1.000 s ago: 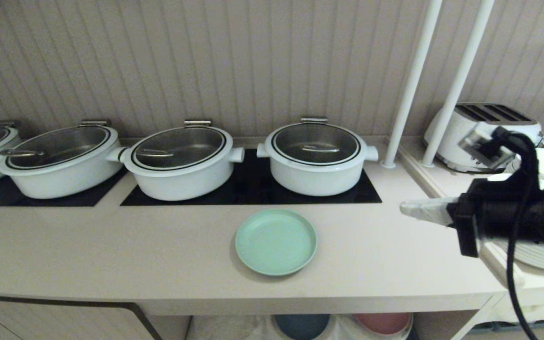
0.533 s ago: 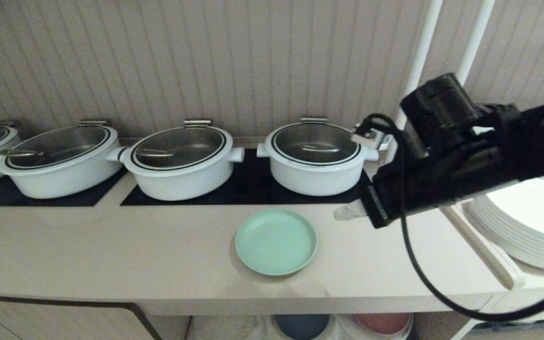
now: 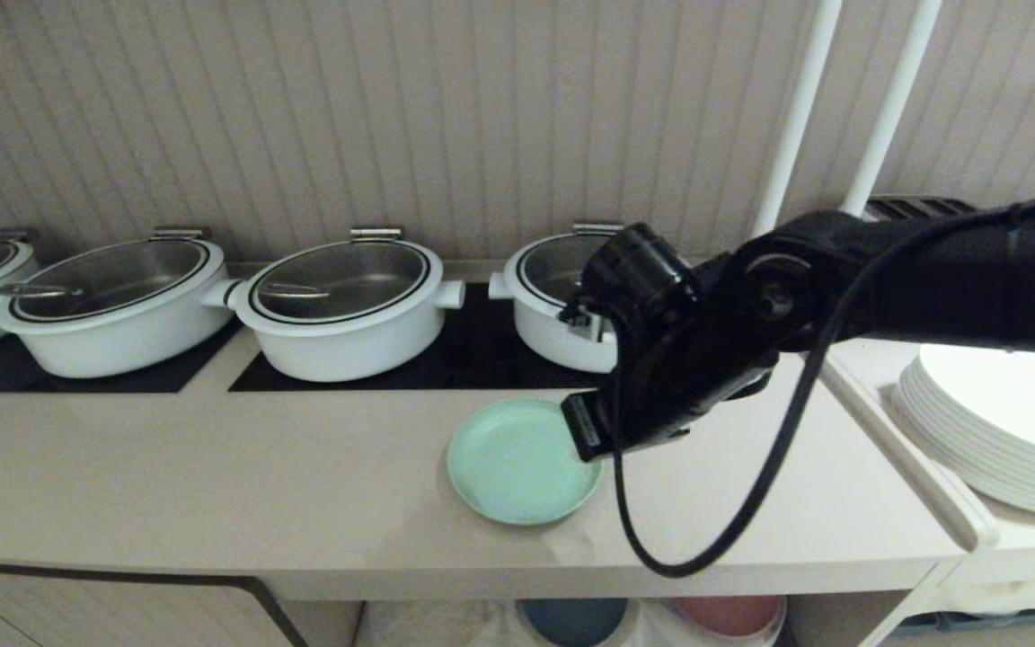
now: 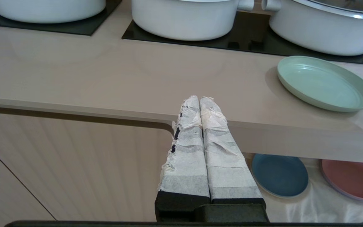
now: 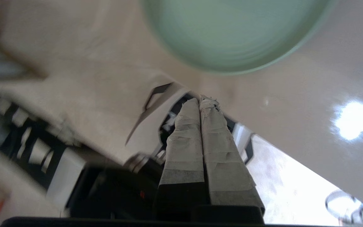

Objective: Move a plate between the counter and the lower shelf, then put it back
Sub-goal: Pick up the plate

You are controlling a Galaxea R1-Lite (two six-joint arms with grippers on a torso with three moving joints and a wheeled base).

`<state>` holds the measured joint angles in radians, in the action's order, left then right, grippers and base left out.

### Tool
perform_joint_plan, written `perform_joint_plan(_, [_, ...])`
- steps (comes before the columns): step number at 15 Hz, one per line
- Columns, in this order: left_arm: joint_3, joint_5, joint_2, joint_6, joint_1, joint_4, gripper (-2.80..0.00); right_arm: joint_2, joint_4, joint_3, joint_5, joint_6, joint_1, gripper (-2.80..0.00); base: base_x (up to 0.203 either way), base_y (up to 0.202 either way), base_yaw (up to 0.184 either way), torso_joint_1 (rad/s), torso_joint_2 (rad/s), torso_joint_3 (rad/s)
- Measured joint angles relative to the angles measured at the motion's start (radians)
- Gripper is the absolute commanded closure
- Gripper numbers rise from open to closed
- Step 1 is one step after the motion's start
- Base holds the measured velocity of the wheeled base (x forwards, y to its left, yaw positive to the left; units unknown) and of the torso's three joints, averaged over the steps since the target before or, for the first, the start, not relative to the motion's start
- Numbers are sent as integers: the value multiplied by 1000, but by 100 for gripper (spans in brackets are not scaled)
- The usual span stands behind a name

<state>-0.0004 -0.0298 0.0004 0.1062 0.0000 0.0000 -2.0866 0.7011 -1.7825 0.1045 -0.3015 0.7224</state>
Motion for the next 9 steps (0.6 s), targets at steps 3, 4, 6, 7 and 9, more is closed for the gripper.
perform_joint_plan(3, [0,0,0,0,0,0,0,-90,80,-92,-112,-44,14,0,0,0,0,0,0,0])
perform_joint_plan(4, [0,0,0,0,0,0,0,-116,86,-101,-168,-47,16,0,0,0,0,0,0,0])
perform_joint_plan(6, [0,0,0,0,0,0,0,-154,81,-108,-223,-48,16,0,0,0,0,0,0,0])
perform_joint_plan(7, [0,0,0,0,0,0,0,-167,79,-111,-228,-45,14,0,0,0,0,0,0,0])
perform_joint_plan(9, [0,0,0,0,0,0,0,-186,67,-115,-238,-44,6,0,0,0,0,0,0,0])
